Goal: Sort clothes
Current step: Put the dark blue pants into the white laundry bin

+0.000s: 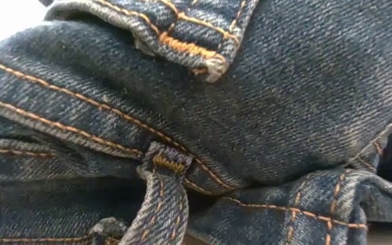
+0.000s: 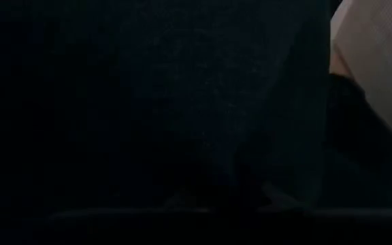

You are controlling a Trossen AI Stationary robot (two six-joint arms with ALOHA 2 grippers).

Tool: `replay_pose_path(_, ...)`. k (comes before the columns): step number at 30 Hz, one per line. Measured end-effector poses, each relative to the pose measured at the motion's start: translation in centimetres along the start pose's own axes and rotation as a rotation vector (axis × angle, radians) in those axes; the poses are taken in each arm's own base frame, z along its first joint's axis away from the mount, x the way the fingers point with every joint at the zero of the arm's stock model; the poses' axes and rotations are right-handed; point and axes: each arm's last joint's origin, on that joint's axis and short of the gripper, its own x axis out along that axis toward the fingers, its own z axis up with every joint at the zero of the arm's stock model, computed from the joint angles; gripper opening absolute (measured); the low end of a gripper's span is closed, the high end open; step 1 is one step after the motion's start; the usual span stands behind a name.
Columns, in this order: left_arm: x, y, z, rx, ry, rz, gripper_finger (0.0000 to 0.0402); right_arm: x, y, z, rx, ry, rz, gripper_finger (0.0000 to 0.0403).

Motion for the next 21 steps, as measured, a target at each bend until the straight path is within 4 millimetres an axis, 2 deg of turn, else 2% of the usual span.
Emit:
replay_pose_path(7, -2.8, -2.1, 3.1, 0.095, -0.084, 0.008, 0.0000, -2.6, -1.6, 1.8, 0.016, -0.084, -0.001, 0.0004)
replay_pose_path(15, -6.3, -4.1, 6.0, 0.178, -0.188, 0.043, 0.0000, -8.6, -4.2, 4.6, 0.089, -0.287, 0.029, 0.0003)
replay_pose_path(21, -9.2, -5.1, 8.1, 0.208, -0.285, 0.020, 0.0000, -13.0, -4.8, 8.7, 0.042, -0.431, 0.012, 0.0003)
